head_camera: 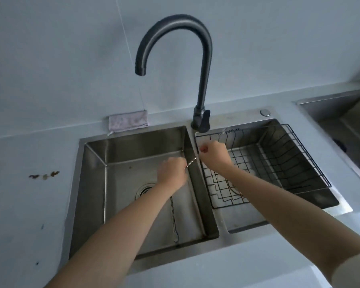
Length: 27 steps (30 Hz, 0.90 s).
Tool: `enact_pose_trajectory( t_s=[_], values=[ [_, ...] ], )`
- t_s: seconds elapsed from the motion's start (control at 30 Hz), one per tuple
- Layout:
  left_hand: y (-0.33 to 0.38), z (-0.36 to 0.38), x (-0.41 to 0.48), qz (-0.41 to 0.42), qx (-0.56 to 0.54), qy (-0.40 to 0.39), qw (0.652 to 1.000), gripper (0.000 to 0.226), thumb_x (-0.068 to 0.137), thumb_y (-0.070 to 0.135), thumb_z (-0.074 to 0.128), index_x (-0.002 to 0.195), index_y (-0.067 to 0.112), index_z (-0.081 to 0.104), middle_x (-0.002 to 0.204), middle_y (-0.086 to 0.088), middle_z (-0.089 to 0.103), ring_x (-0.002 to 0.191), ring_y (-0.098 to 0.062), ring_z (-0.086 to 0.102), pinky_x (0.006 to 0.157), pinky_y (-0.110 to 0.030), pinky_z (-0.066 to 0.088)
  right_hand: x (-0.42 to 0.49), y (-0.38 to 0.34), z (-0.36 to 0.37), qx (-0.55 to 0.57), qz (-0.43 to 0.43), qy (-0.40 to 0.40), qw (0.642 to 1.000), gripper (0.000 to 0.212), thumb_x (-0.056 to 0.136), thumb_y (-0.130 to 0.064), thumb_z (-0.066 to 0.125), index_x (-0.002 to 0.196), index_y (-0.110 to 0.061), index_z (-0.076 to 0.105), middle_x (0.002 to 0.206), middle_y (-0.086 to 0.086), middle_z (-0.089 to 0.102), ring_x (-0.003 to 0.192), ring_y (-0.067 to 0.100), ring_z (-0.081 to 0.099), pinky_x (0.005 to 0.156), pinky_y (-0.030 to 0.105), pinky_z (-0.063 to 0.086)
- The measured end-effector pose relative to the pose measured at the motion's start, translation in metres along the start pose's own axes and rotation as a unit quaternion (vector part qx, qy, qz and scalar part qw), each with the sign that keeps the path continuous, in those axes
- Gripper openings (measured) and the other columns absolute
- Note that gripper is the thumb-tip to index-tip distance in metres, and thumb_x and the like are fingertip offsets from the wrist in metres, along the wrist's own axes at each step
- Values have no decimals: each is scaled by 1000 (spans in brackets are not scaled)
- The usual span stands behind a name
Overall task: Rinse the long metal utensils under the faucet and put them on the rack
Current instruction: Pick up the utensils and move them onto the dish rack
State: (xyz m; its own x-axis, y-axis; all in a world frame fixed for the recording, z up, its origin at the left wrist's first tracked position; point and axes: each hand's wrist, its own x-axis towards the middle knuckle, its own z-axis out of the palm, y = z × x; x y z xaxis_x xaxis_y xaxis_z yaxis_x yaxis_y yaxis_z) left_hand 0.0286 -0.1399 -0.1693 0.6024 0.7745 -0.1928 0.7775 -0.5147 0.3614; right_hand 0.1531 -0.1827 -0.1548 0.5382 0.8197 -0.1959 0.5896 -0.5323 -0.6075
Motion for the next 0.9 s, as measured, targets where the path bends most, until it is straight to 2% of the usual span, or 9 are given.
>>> enact_pose_trajectory(
  t_s=[0.1, 0.17, 0.23, 0.43, 0.63, 0.8, 0.9],
  values=[
    [30, 3, 7, 45, 13, -3, 999, 28, 82, -4, 50, 99, 9, 68, 103, -17, 69, 99, -36, 63, 85, -44, 53, -7, 30, -28, -32, -25, -19, 999, 21, 87, -6, 49, 98, -6, 67, 94, 8, 67, 78, 21, 59, 71, 27, 49],
    [54, 9, 12, 64, 32, -1, 997, 29, 82, -5, 50, 98, 9, 68, 103, -15, 69, 99, -35, 63, 84, -43, 54, -9, 54, -46, -96, -38, -22, 994, 23, 90, -9, 46, 103, -9, 65, 97, 9, 67, 83, 26, 61, 70, 28, 47],
    [80, 18, 17, 80, 66, -6, 995, 30, 84, -5, 49, 101, 10, 68, 104, -14, 69, 99, -34, 63, 84, -41, 53, -6, 82, -63, -174, -51, -19, 983, 24, 92, -10, 41, 106, -9, 62, 100, 15, 67, 90, 32, 62, 68, 30, 44],
    [146, 59, 34, 90, 123, -43, 987, 37, 87, -7, 44, 111, 11, 64, 114, -13, 65, 105, -32, 61, 88, -40, 50, 2, 159, -95, -322, -99, -66, 939, 22, 95, -11, 40, 111, -12, 55, 103, 12, 66, 93, 31, 62, 66, 31, 39],
    [177, 111, 45, 71, 133, -104, 983, 39, 85, -10, 41, 111, 10, 64, 113, -14, 65, 103, -31, 60, 84, -36, 49, 7, 210, -98, -357, -93, -142, 919, 30, 92, -2, 40, 116, -12, 55, 112, 12, 63, 104, 31, 59, 73, 33, 43],
    [182, 142, 50, 50, 119, -139, 982, 32, 90, 2, 46, 114, 14, 65, 131, -16, 56, 112, -31, 58, 94, -36, 47, 9, 237, -82, -367, -68, -202, 906, 30, 91, 2, 43, 117, -8, 56, 115, 12, 61, 104, 30, 60, 77, 34, 48],
    [181, 154, 53, 35, 117, -154, 981, 31, 90, 4, 48, 112, 17, 66, 121, -11, 64, 108, -30, 60, 91, -35, 49, 13, 244, -76, -376, -55, -227, 896, 29, 91, 1, 45, 116, -8, 56, 116, 12, 61, 104, 29, 60, 75, 33, 46]
  ],
)
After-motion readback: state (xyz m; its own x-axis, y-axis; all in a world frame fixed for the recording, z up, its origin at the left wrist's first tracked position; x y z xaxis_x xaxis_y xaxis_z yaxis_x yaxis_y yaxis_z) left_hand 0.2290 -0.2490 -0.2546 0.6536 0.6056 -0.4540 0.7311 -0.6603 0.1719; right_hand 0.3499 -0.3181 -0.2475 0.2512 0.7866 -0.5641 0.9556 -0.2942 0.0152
